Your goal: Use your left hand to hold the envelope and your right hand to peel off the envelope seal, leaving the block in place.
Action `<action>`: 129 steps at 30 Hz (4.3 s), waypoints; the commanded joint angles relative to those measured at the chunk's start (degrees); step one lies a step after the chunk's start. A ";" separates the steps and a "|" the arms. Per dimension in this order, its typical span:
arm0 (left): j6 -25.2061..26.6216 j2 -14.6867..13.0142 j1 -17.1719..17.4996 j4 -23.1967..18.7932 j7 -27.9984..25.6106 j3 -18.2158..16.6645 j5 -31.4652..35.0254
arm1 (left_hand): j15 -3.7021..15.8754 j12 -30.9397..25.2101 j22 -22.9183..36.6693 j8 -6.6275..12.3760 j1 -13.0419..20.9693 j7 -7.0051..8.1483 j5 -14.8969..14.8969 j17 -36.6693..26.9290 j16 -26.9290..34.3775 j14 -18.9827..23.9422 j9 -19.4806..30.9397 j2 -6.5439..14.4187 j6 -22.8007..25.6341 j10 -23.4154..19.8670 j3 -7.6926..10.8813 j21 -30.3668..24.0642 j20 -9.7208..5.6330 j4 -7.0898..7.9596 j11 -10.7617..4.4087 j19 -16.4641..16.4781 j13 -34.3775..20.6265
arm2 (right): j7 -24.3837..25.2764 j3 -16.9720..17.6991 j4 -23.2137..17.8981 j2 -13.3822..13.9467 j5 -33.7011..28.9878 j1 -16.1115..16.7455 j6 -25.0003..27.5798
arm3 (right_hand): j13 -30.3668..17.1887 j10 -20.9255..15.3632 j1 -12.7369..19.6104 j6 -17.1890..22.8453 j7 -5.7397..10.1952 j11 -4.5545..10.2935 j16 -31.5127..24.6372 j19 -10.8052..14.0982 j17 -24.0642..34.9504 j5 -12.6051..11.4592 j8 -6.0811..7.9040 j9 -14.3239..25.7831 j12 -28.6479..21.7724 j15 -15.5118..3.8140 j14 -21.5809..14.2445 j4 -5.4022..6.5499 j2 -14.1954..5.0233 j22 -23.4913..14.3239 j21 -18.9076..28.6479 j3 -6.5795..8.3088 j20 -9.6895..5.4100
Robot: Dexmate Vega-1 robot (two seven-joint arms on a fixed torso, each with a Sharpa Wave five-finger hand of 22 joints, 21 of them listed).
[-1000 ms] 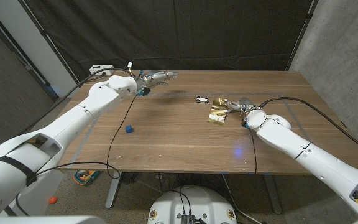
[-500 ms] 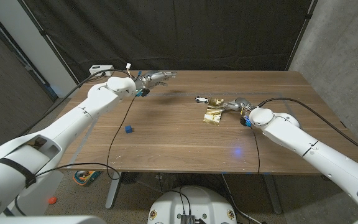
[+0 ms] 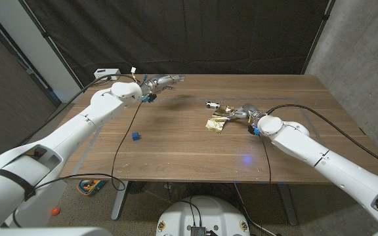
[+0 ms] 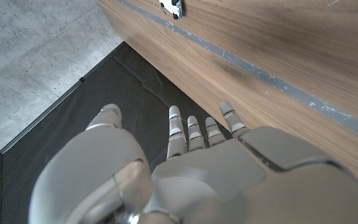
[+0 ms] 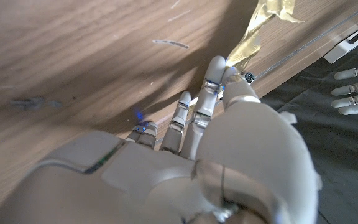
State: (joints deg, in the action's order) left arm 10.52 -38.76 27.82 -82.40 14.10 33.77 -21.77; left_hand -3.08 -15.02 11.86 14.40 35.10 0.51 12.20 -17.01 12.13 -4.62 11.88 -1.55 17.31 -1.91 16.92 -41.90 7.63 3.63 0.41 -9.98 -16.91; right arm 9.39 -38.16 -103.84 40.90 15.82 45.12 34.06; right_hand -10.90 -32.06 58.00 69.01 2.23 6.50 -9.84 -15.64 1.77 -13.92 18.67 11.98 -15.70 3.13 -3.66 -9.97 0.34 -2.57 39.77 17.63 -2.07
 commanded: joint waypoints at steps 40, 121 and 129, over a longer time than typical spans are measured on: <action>-5.08 3.97 -1.66 9.25 8.20 -0.61 -6.60 | -0.32 -0.17 0.08 -0.38 0.10 0.40 -0.34 0.16 0.29 -1.14 0.53 0.28 0.17 0.00 -0.66 -0.37 0.05 -0.43 -0.02 -3.76 -0.27 | 40.13 3.17 22.43 -20.86 -21.14 6.28 -44.35 | -0.47 -1.11 3.22 -3.77 1.07 0.88 -3.08 17.88 10.75 1.81 -2.91 2.34 0.66 -10.64 -12.79 2.40 -5.48 -19.21 28.15 2.68 -4.84; -33.13 27.60 -27.78 59.24 38.95 4.73 -1.79 | 3.67 -2.95 -0.93 10.23 24.44 1.38 -0.92 4.35 3.61 7.18 -0.23 5.31 40.87 -14.44 5.27 -0.75 -0.95 -12.14 -8.88 5.24 2.98 | 54.61 1.97 35.88 -25.34 -59.62 -1.69 -49.95 | -1.00 -1.17 1.55 -3.97 4.53 4.31 -3.85 19.14 12.78 -2.28 0.62 5.78 1.00 -15.57 -18.06 2.20 -4.62 -15.68 34.98 0.69 -8.19; -33.91 27.63 -27.19 59.08 37.96 4.10 -2.24 | 4.69 -3.11 -0.95 12.06 25.50 1.03 -1.05 4.23 4.00 8.19 0.79 6.31 44.80 -16.60 6.15 -0.86 -1.38 -12.02 -9.50 5.99 3.28 | 54.61 0.88 36.69 -24.87 -57.53 -2.58 -50.41 | -1.01 -1.80 -0.80 -3.95 6.22 3.78 -3.92 19.33 12.99 -2.07 0.17 4.70 0.83 -14.85 -18.91 2.97 -3.13 -14.79 36.18 -0.62 -6.25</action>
State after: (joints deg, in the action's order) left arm -22.37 -11.29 -0.54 -22.65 53.41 38.97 -23.17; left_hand 1.64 -17.91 10.89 25.58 59.79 -0.02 11.07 -12.63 15.92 3.20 12.17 4.08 59.62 -18.24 22.45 -42.50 6.03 -8.41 -9.32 -4.19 -13.56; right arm 64.02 -36.69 -68.15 16.09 -43.16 43.40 -15.60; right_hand -11.61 -33.03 58.71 63.72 5.58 10.48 -13.75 3.25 14.53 -16.14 19.08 17.16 -14.77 -2.46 -21.64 -7.49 -3.82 -17.70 75.06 18.00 -2.05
